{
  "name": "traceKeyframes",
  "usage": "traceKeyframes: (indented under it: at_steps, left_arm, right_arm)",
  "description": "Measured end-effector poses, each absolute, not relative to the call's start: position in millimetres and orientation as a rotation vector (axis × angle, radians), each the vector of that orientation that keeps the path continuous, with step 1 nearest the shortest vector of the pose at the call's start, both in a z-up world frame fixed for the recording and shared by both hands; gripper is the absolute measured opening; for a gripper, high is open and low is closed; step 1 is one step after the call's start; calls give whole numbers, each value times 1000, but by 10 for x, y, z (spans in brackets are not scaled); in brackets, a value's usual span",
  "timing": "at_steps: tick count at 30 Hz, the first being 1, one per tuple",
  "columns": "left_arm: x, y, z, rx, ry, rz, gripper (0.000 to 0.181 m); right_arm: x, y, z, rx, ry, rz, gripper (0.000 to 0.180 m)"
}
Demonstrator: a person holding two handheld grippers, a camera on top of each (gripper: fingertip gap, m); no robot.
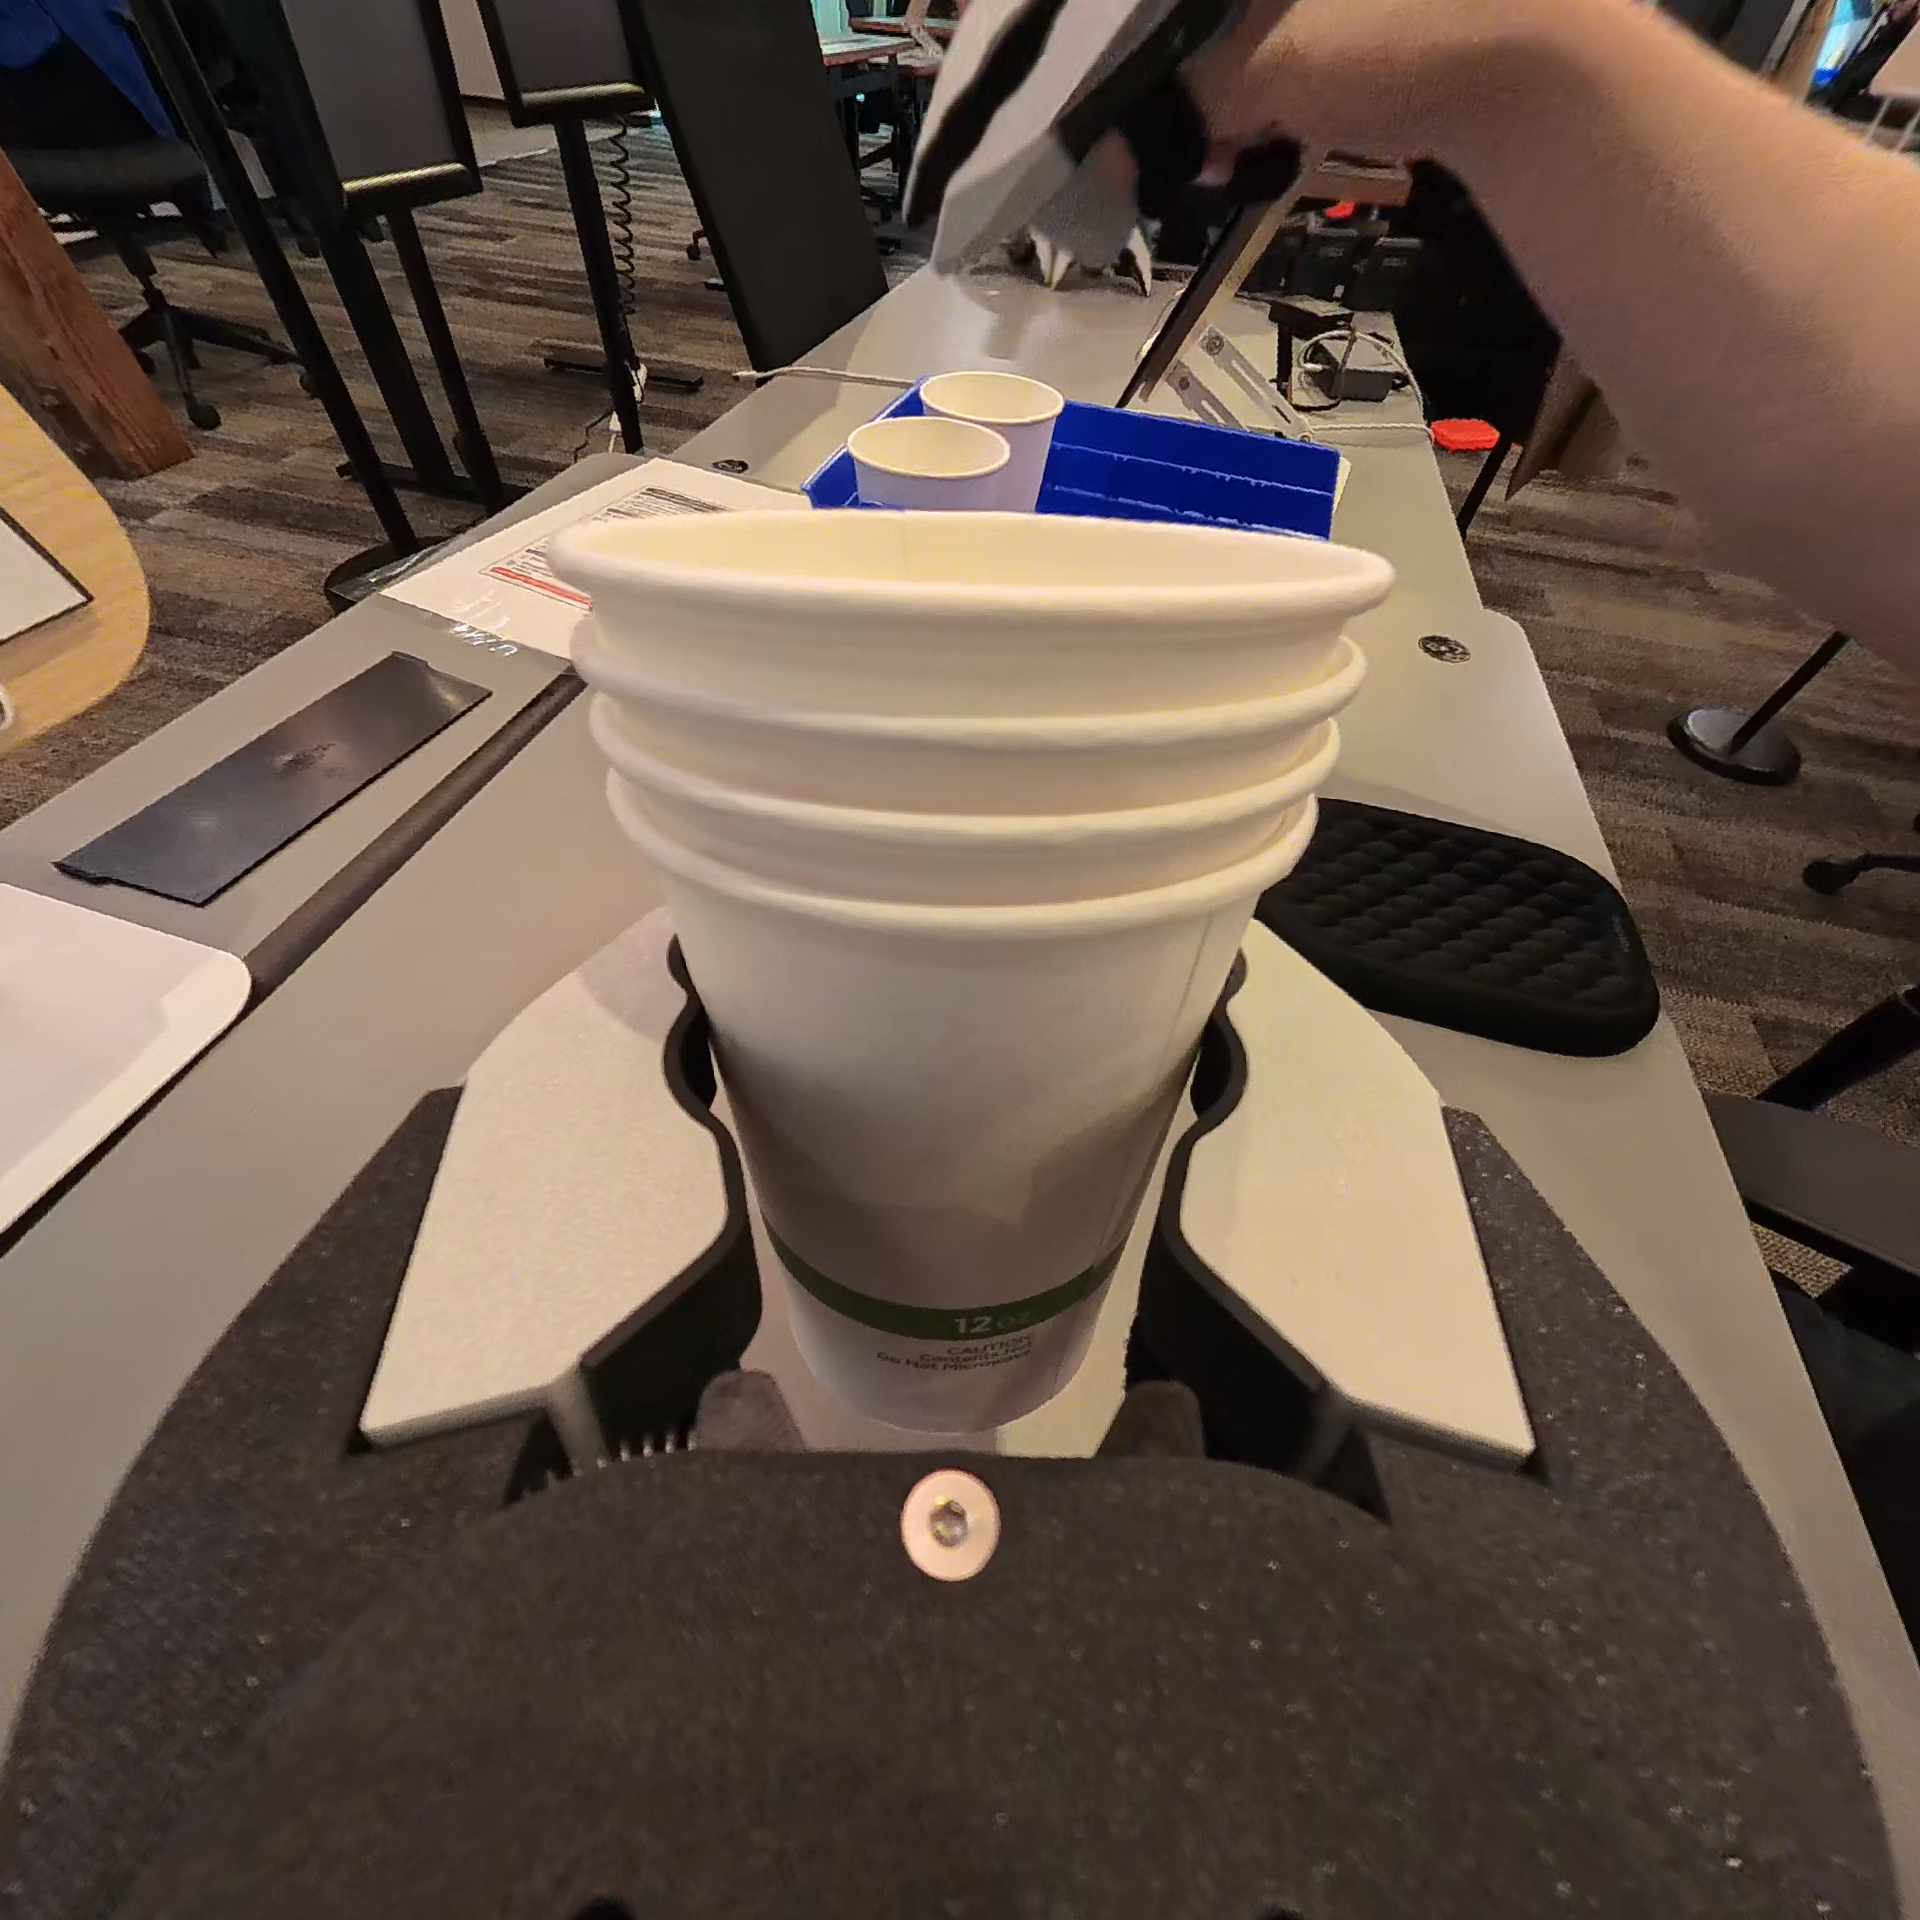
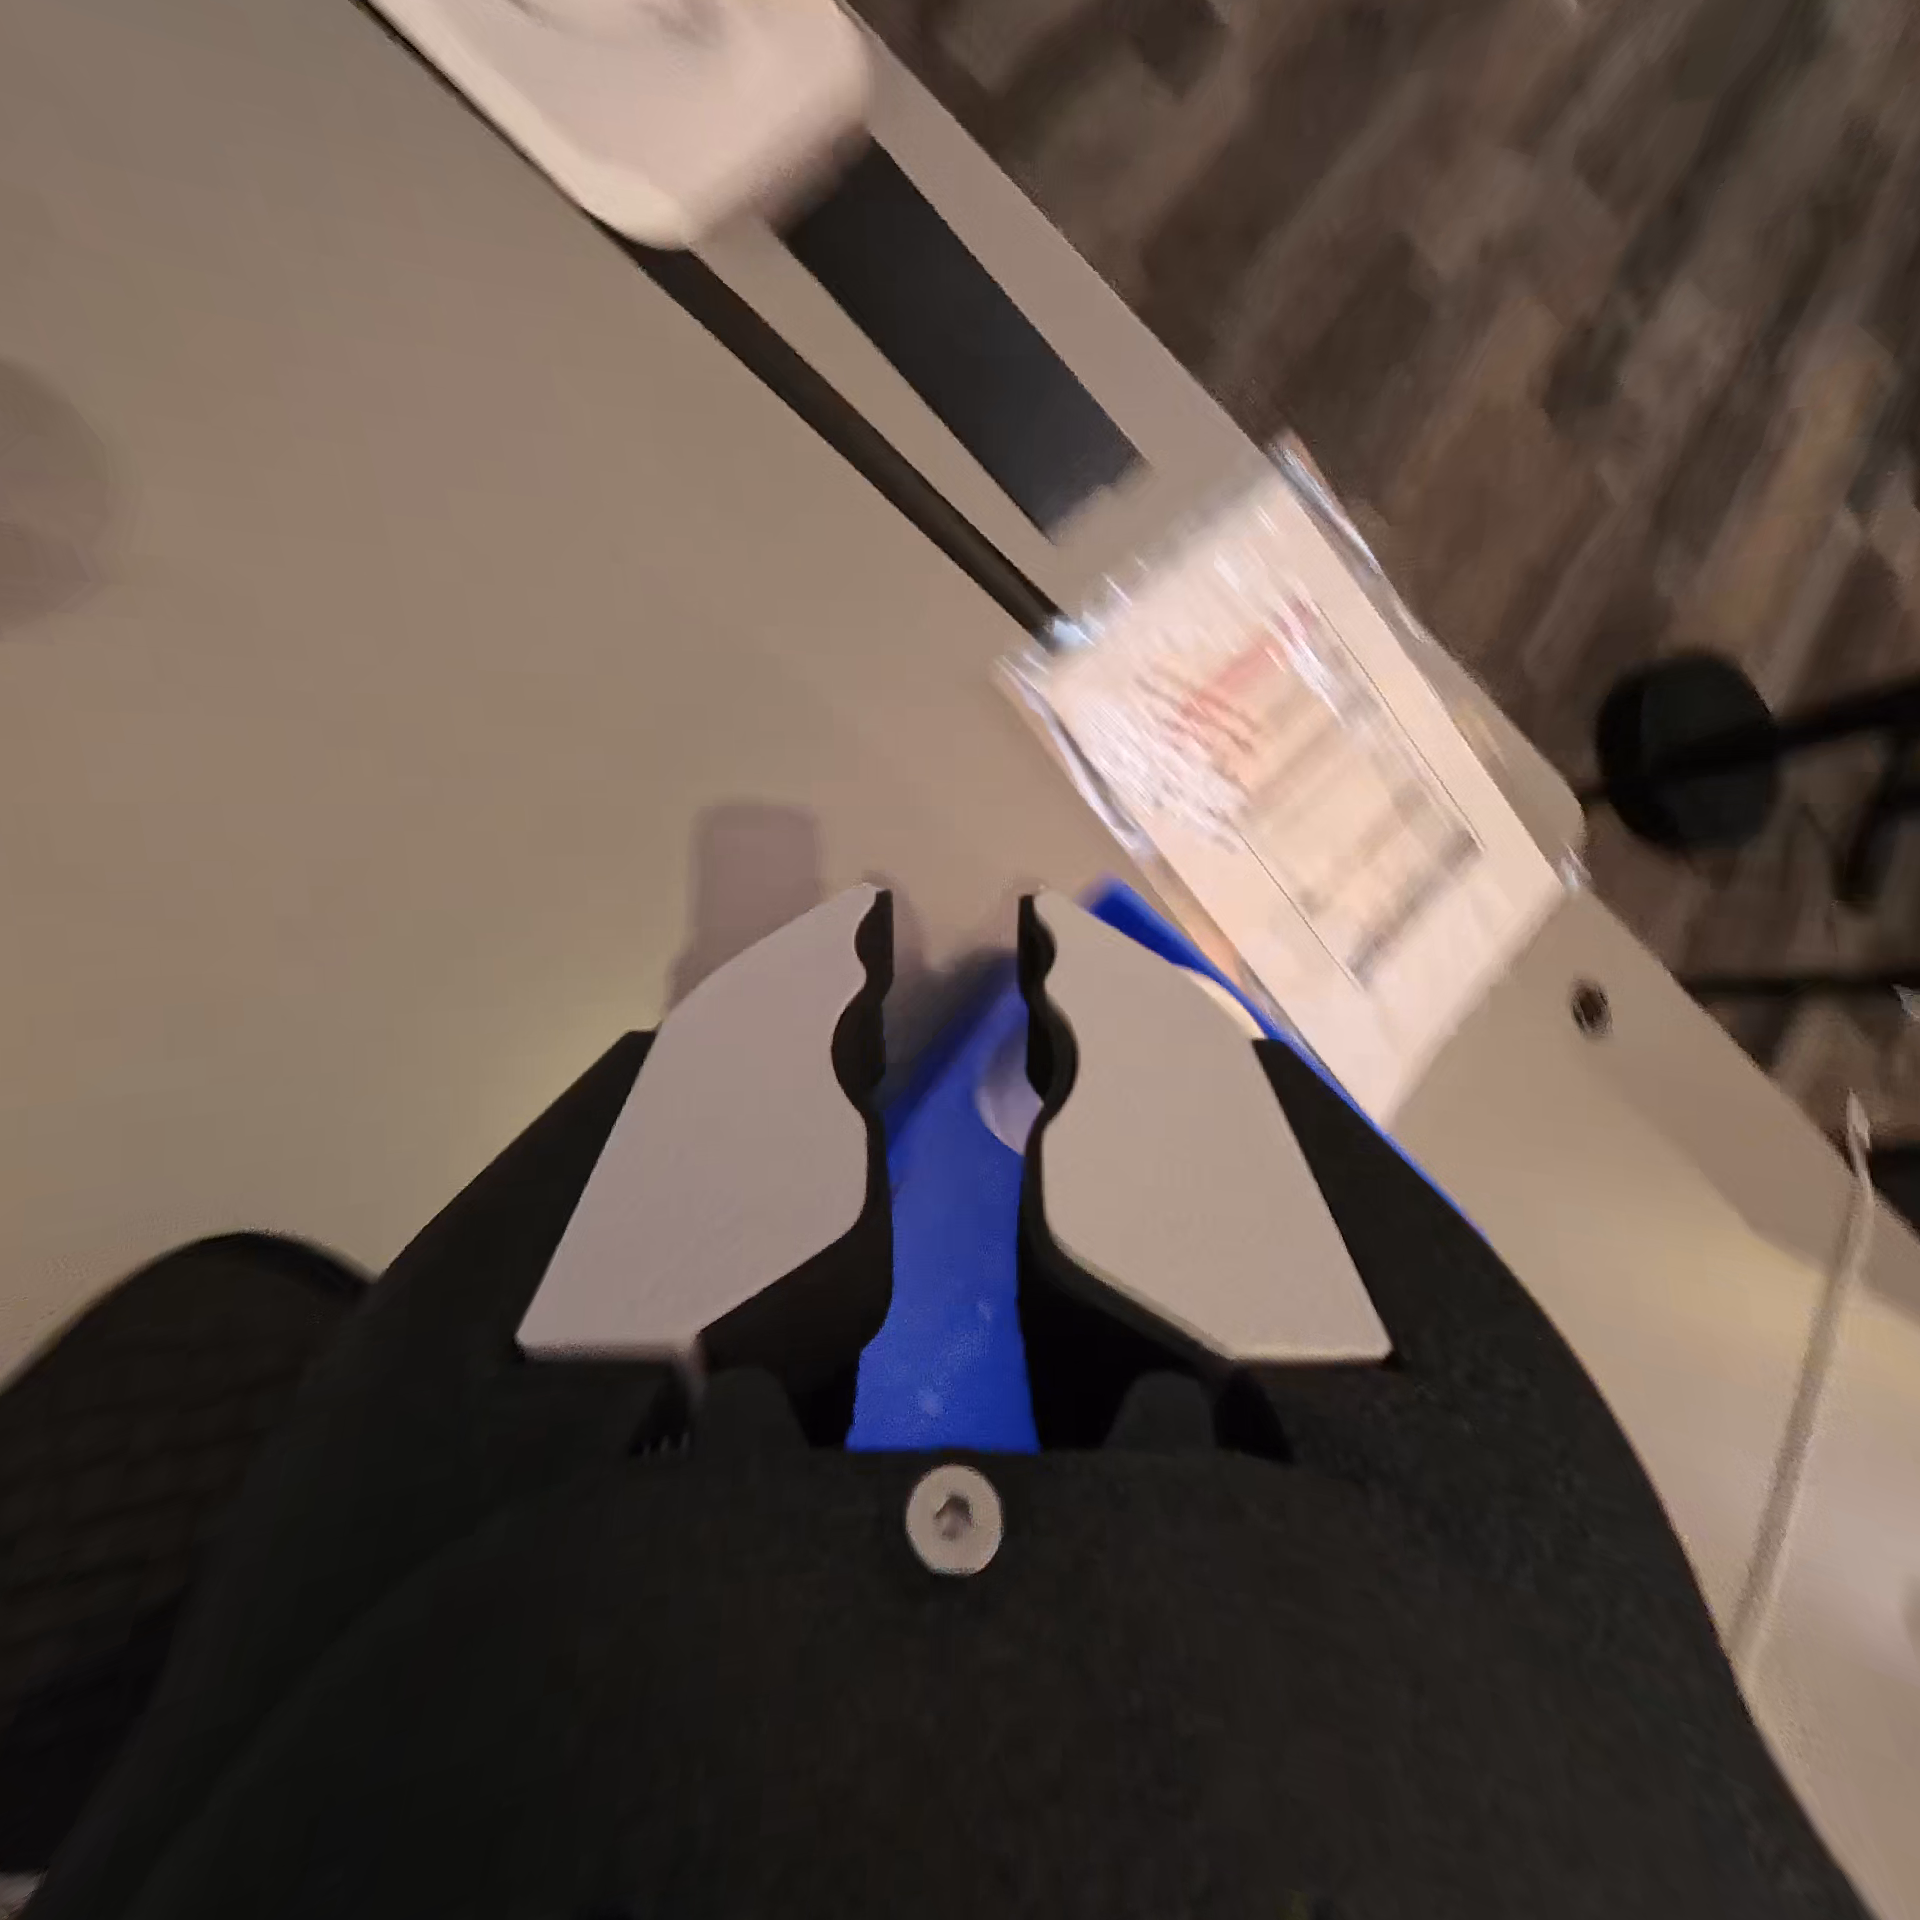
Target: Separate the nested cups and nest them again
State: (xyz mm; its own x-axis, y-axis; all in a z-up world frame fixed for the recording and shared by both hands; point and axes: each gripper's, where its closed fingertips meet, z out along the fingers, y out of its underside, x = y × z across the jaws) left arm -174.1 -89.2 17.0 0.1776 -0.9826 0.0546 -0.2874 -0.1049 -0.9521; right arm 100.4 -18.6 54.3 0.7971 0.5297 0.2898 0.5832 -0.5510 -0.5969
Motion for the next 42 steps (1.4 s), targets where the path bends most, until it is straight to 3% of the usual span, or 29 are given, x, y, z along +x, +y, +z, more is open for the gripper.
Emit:
traceKeyframes:
  at_steps: [4,11,15,42]
  left_arm:
    - [-1737,-873,133,-1579,1249,-988,91]
    - [-1708,-926,106,-1575,1268,-996,91]
    - [-1697,-965,119,-1564,1280,-999,91]
    - [-1654,-1039,144,-1559,1278,-1020,91]
  right_arm:
    - [-472,-759,920,-2007,-1246,386,19]
    - [-1769,-1343,856,-1795,-1688,463,13]
    - [-1896,-1328,701,-1871,-1710,482,5]
    - [-1855,-1409,718,-2020,-1680,589,3]
